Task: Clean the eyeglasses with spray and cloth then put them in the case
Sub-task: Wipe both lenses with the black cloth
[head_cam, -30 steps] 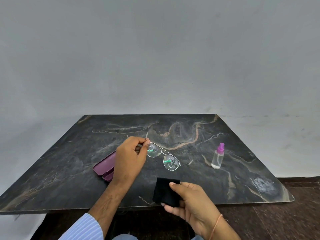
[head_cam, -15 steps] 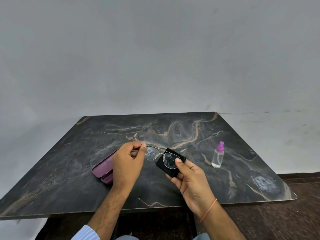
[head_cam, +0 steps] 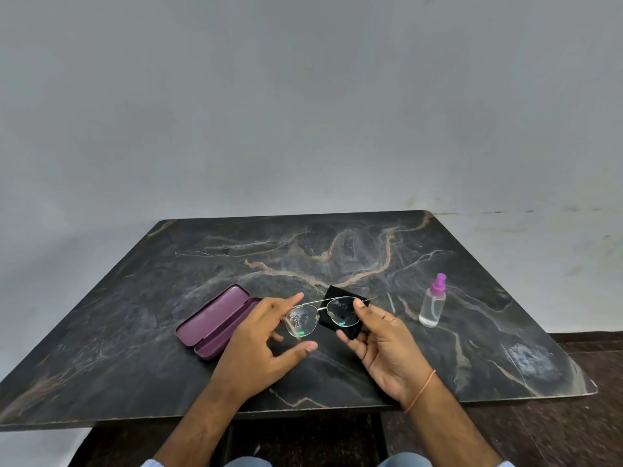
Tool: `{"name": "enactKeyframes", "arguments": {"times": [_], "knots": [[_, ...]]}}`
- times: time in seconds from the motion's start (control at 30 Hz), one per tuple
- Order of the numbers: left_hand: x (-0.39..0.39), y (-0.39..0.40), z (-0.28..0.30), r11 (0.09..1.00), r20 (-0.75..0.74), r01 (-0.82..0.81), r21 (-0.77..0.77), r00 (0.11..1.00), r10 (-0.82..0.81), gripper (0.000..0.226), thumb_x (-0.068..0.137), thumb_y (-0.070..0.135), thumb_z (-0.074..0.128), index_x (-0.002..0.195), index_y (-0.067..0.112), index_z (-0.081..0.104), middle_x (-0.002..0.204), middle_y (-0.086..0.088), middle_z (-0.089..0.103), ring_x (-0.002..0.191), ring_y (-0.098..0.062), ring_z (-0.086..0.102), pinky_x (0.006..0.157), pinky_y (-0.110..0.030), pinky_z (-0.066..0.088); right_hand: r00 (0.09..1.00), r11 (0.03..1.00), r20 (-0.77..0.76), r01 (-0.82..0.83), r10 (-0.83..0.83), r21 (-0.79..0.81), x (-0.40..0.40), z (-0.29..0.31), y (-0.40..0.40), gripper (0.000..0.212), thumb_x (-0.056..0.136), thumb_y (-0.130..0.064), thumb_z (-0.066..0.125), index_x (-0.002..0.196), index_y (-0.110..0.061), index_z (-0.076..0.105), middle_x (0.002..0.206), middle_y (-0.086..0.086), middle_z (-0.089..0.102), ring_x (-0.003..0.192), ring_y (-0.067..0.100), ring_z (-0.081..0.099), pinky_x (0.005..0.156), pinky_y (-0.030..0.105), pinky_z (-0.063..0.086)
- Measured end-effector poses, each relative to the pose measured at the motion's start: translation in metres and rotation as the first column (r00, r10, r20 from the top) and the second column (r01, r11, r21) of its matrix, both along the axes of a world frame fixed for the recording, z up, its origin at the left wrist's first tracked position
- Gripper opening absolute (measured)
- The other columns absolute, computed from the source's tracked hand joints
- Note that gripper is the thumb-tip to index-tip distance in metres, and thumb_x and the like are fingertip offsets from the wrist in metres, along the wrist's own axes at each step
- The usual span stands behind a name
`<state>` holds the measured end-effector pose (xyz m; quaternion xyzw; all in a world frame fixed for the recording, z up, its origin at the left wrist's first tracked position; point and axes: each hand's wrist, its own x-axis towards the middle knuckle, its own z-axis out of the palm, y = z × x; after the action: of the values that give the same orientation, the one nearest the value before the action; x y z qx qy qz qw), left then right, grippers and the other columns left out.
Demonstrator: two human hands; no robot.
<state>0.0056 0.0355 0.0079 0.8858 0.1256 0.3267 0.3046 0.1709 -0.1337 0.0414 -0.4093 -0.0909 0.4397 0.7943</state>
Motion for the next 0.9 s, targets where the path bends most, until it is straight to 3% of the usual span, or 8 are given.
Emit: {"name": "enactKeyframes", "arguments": {"times": [0.07, 0.17, 0.37, 0.47, 0.57, 0.7, 0.9], "knots": [[-0.0008, -0.0006, -0.0011, 0.996, 0.011, -0.004, 0.092, 1.000, 0.003, 0.080, 0.088, 0.052, 0.088, 0.159, 0.041, 0.052, 0.133, 0.026, 0.059, 0.111, 0.000, 0.066, 0.092, -0.007, 0.051, 1.000, 1.000, -0.010, 0.000, 0.000, 0.001, 0.0019, -0.0030, 0.0005, 0.036, 0.097, -0.016, 0.068, 0.124, 0.008, 0.069, 0.121, 0.027, 0.075, 0.097, 0.026, 0.080, 0.071, 0.031, 0.067], [-0.0016, -0.0003, 0.0000, 0.989, 0.078, 0.007, 0.149, 0.997, -0.019, 0.073, 0.091, 0.044, 0.087, 0.156, 0.043, 0.054, 0.130, 0.025, 0.062, 0.114, -0.003, 0.066, 0.094, -0.007, 0.050, 1.000, 1.000, -0.012, -0.014, 0.014, 0.017, 0.0021, -0.0039, 0.0001, 0.033, 0.092, -0.016, 0.069, 0.116, 0.006, 0.073, 0.117, 0.027, 0.077, 0.093, 0.026, 0.081, 0.068, 0.031, 0.067], [-0.0008, -0.0003, 0.0009, 0.995, 0.138, 0.040, 0.086, 0.989, -0.051, 0.064, 0.087, 0.036, 0.092, 0.146, 0.033, 0.067, 0.130, 0.018, 0.070, 0.116, -0.008, 0.071, 0.095, -0.013, 0.055, 0.997, 0.997, -0.031, -0.063, 0.064, 0.038, 0.0027, -0.0016, -0.0031, 0.035, 0.088, -0.016, 0.071, 0.115, 0.006, 0.073, 0.109, 0.026, 0.079, 0.090, 0.026, 0.082, 0.068, 0.034, 0.067], [-0.0017, 0.0024, -0.0027, 0.998, 0.179, 0.056, 0.036, 0.982, -0.062, 0.062, 0.083, 0.036, 0.097, 0.140, 0.029, 0.074, 0.126, 0.013, 0.076, 0.109, -0.012, 0.077, 0.095, -0.024, 0.061, 0.989, 0.990, -0.057, -0.130, 0.133, 0.055, 0.0039, -0.0017, -0.0055, 0.039, 0.091, -0.016, 0.069, 0.120, 0.010, 0.071, 0.116, 0.030, 0.076, 0.100, 0.034, 0.080, 0.073, 0.039, 0.068], [-0.0025, 0.0020, -0.0015, 0.998, 0.203, 0.052, 0.023, 0.977, -0.056, 0.060, 0.083, 0.037, 0.097, 0.138, 0.028, 0.074, 0.124, 0.011, 0.079, 0.112, -0.008, 0.077, 0.098, -0.022, 0.060, 0.979, 0.978, -0.057, -0.193, 0.198, 0.072, 0.0044, -0.0010, -0.0071, 0.034, 0.093, -0.016, 0.065, 0.116, 0.007, 0.076, 0.120, 0.032, 0.074, 0.103, 0.039, 0.079, 0.079, 0.040, 0.068], [-0.0021, 0.0000, -0.0003, 0.999, 0.220, 0.023, 0.049, 0.975, -0.033, 0.060, 0.081, 0.032, 0.096, 0.136, 0.024, 0.075, 0.121, 0.010, 0.080, 0.112, -0.004, 0.077, 0.098, -0.018, 0.058, 0.988, 0.988, -0.035, -0.145, 0.147, 0.054, 0.0028, 0.0002, -0.0056, 0.025, 0.088, -0.013, 0.069, 0.104, 0.001, 0.082, 0.112, 0.026, 0.078, 0.093, 0.028, 0.081, 0.069, 0.035, 0.068], [-0.0015, 0.0009, -0.0027, 0.998, 0.231, 0.022, 0.054, 0.972, -0.034, 0.058, 0.080, 0.026, 0.097, 0.134, 0.017, 0.078, 0.119, 0.009, 0.081, 0.108, -0.006, 0.078, 0.096, -0.020, 0.060, 0.996, 0.993, -0.008, -0.086, 0.087, 0.077, 0.0023, -0.0006, -0.0044, 0.023, 0.090, -0.007, 0.067, 0.108, -0.002, 0.081, 0.119, 0.023, 0.078, 0.101, 0.026, 0.080, 0.077, 0.037, 0.068]]}}
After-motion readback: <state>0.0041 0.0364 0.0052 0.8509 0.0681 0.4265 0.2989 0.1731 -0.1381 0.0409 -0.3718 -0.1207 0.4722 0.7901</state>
